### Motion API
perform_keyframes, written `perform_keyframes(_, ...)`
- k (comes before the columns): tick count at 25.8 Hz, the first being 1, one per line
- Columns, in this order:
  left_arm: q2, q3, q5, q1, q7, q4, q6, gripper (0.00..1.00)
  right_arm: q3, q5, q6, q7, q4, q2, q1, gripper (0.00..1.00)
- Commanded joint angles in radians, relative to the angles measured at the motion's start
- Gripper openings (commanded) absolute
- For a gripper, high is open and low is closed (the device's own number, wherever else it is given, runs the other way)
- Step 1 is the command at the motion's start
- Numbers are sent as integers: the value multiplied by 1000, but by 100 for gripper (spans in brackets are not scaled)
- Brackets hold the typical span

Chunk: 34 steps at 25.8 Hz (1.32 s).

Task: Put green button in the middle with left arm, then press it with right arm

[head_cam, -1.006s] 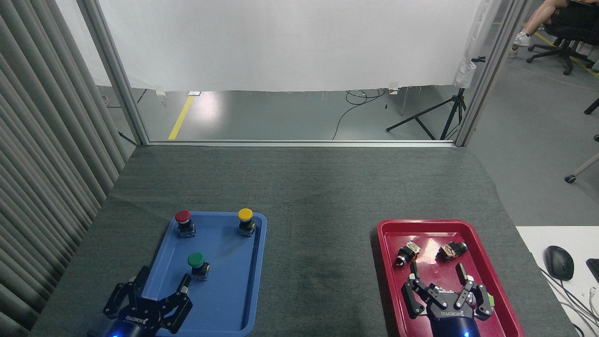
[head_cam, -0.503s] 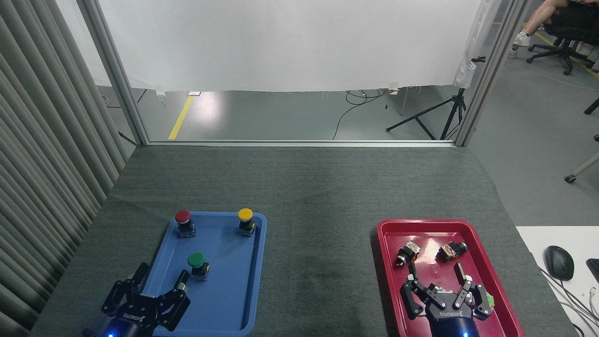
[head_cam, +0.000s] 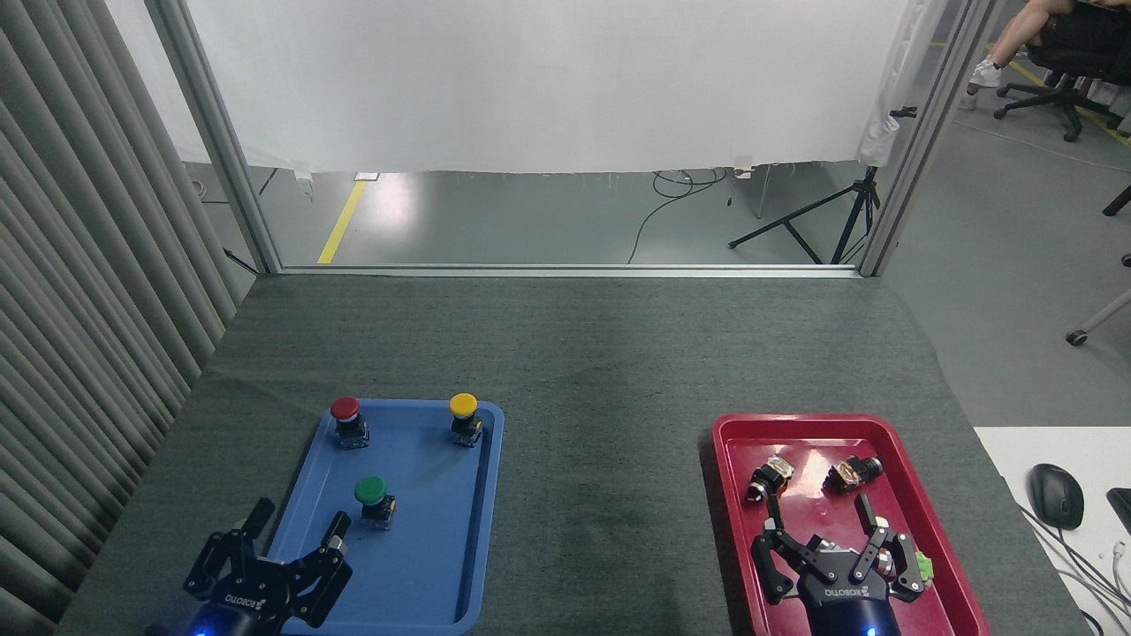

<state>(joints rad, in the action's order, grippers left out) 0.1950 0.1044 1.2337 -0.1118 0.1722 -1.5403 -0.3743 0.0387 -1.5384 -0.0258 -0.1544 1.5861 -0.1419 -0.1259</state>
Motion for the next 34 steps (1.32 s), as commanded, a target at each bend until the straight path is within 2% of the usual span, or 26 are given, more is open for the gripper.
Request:
perform_keyframes(1,-8,-6,13,12,-2,81,29,99,0,3,1,4,0,11,0,100)
perform_keyframes(4,-8,-41,38,34,6,157,74,99,-2,3,1,21,2,30,2,100)
perform_keyframes(7,-9,-75,159,73,35,217,144,99,-2,3,0,46,2,39,3,100)
perform_keyframes(9,-9,-100,194,113,32,253,166,99,-3,3,0,46,2,39,3,100)
perform_keyframes(15,-19,-109,191,179,26,330,160,98,0,3,-10,44,2,39,3,100)
perform_keyframes(23,-25,-178,193,262,26,422,144,97,0,3,-10,42,3,45,3,100)
perform_keyframes(28,-26,-204,193,310,29,502,146,92,0,3,-8,39,11,54,3,100)
perform_keyframes(34,-28,-204,193,322,36,522,147,79,0,1,-6,39,11,59,3,100)
